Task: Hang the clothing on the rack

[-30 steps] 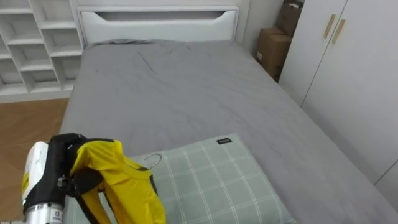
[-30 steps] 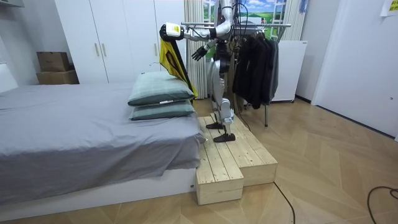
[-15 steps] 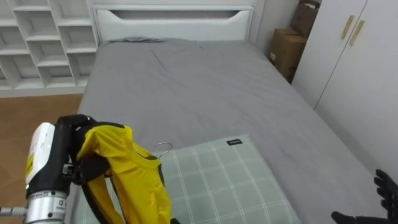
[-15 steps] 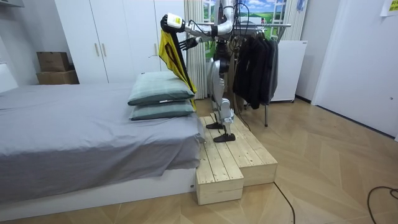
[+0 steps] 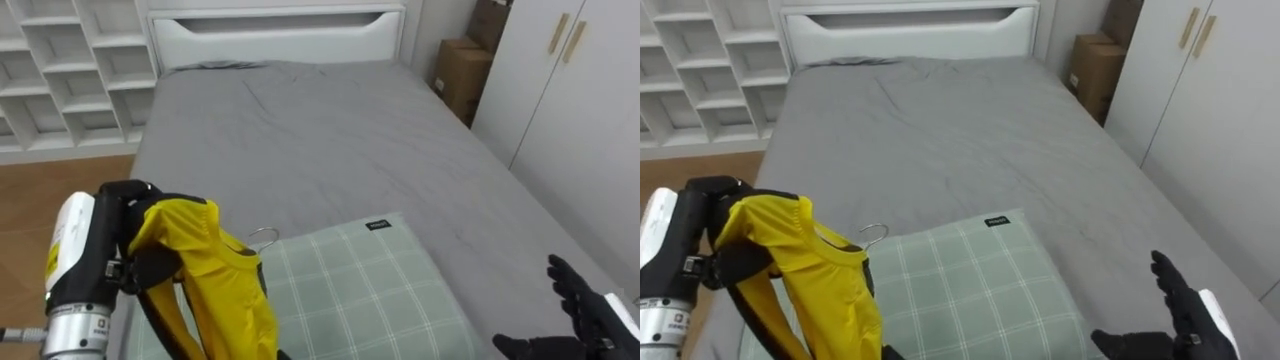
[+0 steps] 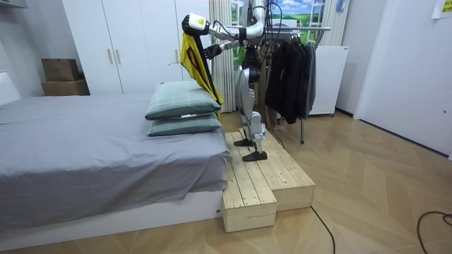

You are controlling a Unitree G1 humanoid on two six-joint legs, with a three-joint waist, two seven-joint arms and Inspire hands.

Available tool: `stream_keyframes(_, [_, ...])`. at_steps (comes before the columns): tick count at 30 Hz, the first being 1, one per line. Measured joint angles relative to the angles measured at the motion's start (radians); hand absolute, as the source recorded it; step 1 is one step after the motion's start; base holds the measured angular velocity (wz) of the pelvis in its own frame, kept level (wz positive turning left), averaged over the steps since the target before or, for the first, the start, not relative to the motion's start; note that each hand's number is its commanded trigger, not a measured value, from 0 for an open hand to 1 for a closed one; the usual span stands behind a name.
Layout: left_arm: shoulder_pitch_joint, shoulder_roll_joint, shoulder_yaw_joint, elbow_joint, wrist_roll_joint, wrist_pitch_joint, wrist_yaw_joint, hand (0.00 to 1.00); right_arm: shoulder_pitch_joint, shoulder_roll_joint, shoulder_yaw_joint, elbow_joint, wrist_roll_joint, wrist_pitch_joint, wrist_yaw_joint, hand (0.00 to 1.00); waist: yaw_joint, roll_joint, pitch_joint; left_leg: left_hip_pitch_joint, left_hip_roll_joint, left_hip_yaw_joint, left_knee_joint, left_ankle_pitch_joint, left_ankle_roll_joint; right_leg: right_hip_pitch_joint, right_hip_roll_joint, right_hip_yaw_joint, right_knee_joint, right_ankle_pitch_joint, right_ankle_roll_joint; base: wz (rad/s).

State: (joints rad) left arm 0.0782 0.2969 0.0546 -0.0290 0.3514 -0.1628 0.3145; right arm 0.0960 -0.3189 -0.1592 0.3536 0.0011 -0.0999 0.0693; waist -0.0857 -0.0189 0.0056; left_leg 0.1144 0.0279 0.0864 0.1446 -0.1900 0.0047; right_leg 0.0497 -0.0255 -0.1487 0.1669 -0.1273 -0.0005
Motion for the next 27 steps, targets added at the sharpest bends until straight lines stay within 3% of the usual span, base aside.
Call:
stream_keyframes(20, [-0.023, -0.011, -0.003, -0.069, 0.012, 0.002, 0.007, 1.00, -0.041, 0.054, 0.059, -0.006, 0.095, 0.005, 0.054, 0.00, 0.019, 0.013, 0.0008, 0.000, 0.000, -0.005, 0.001, 0.000, 0.000, 0.002, -0.002, -0.007, 0.001, 0.000, 0.000, 0.01])
stream_keyframes(27, [-0.032, -0.011, -0.056, -0.087, 0.013, 0.012, 0.006, 1.00, -0.061, 0.058, 0.121, 0.027, 0.169, 0.012, 0.066, 0.00, 0.036, 0.017, 0.0030, -0.002, -0.001, -0.006, 0.002, 0.000, 0.000, 0.002, -0.002, -0.007, 0.000, 0.000, 0.000, 0.00])
